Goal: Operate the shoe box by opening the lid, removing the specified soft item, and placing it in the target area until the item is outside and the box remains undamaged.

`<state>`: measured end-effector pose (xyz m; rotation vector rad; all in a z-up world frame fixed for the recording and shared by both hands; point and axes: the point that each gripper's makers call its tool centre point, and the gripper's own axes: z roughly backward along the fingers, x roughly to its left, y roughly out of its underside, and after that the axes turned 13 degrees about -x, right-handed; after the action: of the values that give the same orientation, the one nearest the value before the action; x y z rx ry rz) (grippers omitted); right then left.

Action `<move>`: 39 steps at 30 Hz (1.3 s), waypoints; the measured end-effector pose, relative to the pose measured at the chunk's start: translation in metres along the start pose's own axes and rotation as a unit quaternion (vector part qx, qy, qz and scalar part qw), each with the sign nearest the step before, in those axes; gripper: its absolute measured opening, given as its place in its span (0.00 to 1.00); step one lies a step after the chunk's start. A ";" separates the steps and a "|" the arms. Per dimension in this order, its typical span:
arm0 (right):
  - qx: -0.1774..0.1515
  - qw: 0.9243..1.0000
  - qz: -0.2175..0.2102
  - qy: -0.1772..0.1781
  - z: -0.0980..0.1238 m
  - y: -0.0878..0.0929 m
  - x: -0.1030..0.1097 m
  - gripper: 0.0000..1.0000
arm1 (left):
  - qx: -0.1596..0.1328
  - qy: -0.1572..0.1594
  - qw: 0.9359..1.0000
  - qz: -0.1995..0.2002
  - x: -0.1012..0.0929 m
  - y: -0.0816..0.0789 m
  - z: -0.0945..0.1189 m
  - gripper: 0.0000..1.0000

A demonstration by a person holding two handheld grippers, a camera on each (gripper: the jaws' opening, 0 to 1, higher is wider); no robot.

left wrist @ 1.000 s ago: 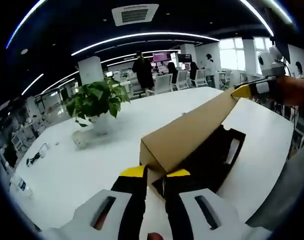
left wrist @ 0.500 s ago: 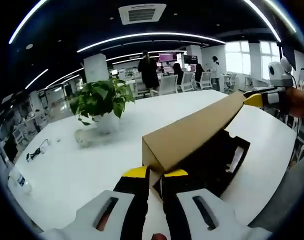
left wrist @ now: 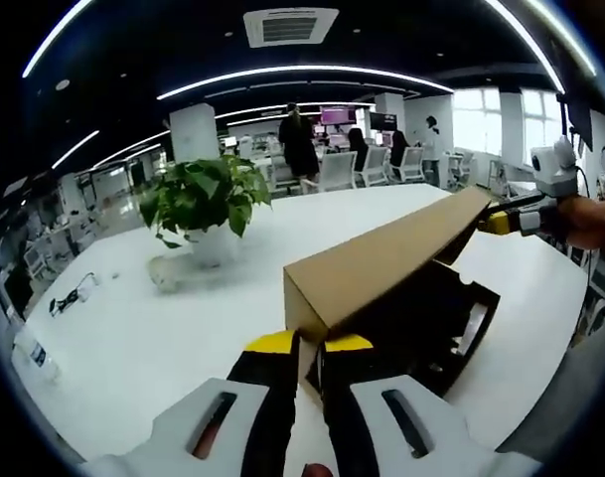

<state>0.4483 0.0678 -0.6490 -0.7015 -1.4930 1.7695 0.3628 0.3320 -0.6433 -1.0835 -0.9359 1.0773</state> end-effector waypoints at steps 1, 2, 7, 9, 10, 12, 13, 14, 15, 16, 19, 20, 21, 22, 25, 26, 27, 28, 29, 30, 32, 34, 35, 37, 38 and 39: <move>0.001 1.000 0.002 0.001 -0.001 0.000 -0.001 0.16 | 0.000 0.000 1.000 0.001 0.000 -0.001 -0.001 0.05; 0.002 1.000 0.005 0.003 -0.006 0.000 -0.004 0.14 | 0.000 -0.001 1.000 0.003 0.001 -0.001 -0.001 0.05; 0.004 1.000 -0.005 0.015 -0.016 -0.002 -0.010 0.01 | 0.001 0.000 1.000 0.005 0.003 -0.001 -0.002 0.05; 0.007 1.000 -0.008 0.013 -0.018 -0.001 -0.010 0.00 | -0.001 0.000 1.000 0.006 0.003 -0.002 -0.003 0.05; 0.007 1.000 -0.008 0.014 -0.019 -0.001 -0.010 0.00 | -0.001 0.000 1.000 0.006 0.004 -0.002 -0.003 0.05; 0.007 1.000 -0.008 0.015 -0.021 -0.001 -0.011 0.00 | -0.002 0.000 1.000 0.005 0.005 -0.002 -0.005 0.05; 0.006 1.000 -0.007 0.016 -0.022 -0.001 -0.012 0.00 | -0.003 0.000 1.000 0.004 0.006 -0.003 -0.006 0.05; 0.006 1.000 -0.006 0.016 -0.024 -0.002 -0.012 0.00 | -0.005 -0.001 1.000 0.004 0.007 -0.003 -0.008 0.04; 0.005 1.000 -0.006 0.017 -0.025 -0.002 -0.013 0.00 | -0.006 -0.002 1.000 0.004 0.008 -0.004 -0.009 0.04; 0.004 1.000 -0.008 0.017 -0.026 -0.003 -0.013 0.00 | -0.007 -0.003 1.000 0.002 0.009 -0.004 -0.010 0.04; 0.000 0.999 -0.028 0.017 -0.033 -0.006 -0.017 0.00 | -0.011 -0.004 1.000 -0.005 0.013 -0.007 -0.015 0.04; 0.000 0.999 -0.029 0.016 -0.035 -0.007 -0.018 0.00 | -0.012 -0.004 1.000 -0.008 0.013 -0.006 -0.016 0.04; 0.000 0.999 -0.029 0.015 -0.038 -0.007 -0.019 0.00 | -0.007 -0.003 1.000 -0.012 0.014 -0.004 -0.019 0.04; 0.001 0.999 -0.029 0.014 -0.039 -0.008 -0.019 0.00 | -0.001 -0.002 1.000 -0.014 0.015 -0.001 -0.020 0.04; 0.003 1.000 -0.027 0.012 -0.044 -0.010 -0.020 0.00 | 0.004 -0.003 1.000 -0.012 0.018 0.005 -0.024 0.03; 0.004 1.000 -0.026 0.011 -0.046 -0.010 -0.021 0.00 | 0.004 -0.003 1.000 -0.010 0.019 0.005 -0.025 0.03; 0.004 1.000 -0.026 0.011 -0.047 -0.010 -0.022 0.00 | 0.004 -0.004 1.000 -0.011 0.019 0.006 -0.026 0.02; 0.004 0.999 -0.031 0.011 -0.049 -0.011 -0.023 0.00 | 0.005 -0.003 1.000 -0.010 0.020 0.006 -0.027 0.02; 0.002 0.999 -0.035 0.012 -0.050 -0.011 -0.023 0.00 | 0.006 -0.003 1.000 -0.010 0.021 0.006 -0.029 0.02; -0.001 0.999 -0.047 0.013 -0.052 -0.011 -0.024 0.00 | 0.007 -0.004 1.000 -0.014 0.022 0.007 -0.031 0.02; -0.004 0.998 -0.059 0.015 -0.055 -0.010 -0.026 0.00 | 0.009 -0.001 1.000 -0.018 0.023 0.009 -0.034 0.02; -0.004 0.998 -0.062 0.016 -0.057 -0.010 -0.026 0.00 | 0.013 0.002 1.000 -0.017 0.025 0.013 -0.036 0.02; -0.004 0.998 -0.064 0.017 -0.058 -0.010 -0.027 0.00 | 0.015 0.002 1.000 -0.017 0.025 0.014 -0.036 0.02; -0.003 0.998 -0.067 0.018 -0.061 -0.008 -0.028 0.00 | 0.021 0.004 1.000 -0.015 0.025 0.018 -0.038 0.02; -0.002 0.997 -0.069 0.018 -0.062 -0.007 -0.028 0.00 | 0.022 0.004 1.000 -0.015 0.026 0.019 -0.039 0.02; 0.000 0.997 -0.069 0.017 -0.063 -0.006 -0.028 0.00 | 0.024 0.004 1.000 -0.014 0.026 0.021 -0.040 0.02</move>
<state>0.5154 0.0833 -0.6561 -0.6103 -1.4825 1.6458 0.4026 0.3515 -0.6711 -1.0310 -0.9113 1.0667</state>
